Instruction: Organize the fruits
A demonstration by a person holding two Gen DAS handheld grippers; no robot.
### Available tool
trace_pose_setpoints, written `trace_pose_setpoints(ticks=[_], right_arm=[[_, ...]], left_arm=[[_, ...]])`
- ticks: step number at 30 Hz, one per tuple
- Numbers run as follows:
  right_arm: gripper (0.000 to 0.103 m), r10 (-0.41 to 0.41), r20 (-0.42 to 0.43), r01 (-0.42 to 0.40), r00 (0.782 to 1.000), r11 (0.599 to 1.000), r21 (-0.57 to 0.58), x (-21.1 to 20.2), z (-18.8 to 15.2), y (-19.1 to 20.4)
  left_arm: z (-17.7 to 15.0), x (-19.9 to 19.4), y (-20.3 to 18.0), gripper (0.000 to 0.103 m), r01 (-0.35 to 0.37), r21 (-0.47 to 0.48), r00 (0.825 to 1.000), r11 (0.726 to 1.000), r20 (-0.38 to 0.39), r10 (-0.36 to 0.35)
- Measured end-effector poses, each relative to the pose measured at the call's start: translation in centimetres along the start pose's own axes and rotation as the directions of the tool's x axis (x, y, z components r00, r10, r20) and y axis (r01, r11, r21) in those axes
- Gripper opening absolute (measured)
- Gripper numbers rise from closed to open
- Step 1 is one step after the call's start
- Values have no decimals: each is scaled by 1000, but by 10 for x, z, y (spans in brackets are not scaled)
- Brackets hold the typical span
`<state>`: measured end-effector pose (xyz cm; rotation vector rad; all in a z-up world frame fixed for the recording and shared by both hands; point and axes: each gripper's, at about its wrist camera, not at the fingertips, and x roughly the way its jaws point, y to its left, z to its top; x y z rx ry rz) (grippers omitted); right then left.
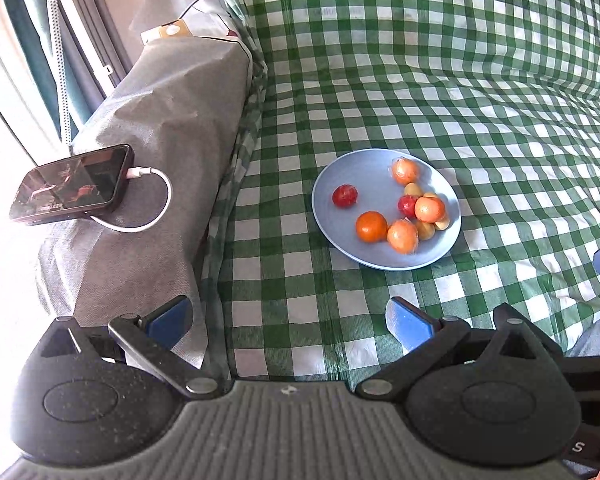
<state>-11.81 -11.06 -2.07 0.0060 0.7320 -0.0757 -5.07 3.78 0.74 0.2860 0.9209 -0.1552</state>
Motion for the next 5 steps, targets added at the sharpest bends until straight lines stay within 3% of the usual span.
trace_pose_setpoints(ticks=[5], right_arm=[[102,-1,10,1,1000,1000,0,-4,1,1]], left_arm=[[1,-2,1,103,-8,-2,1000,1000,15,8]])
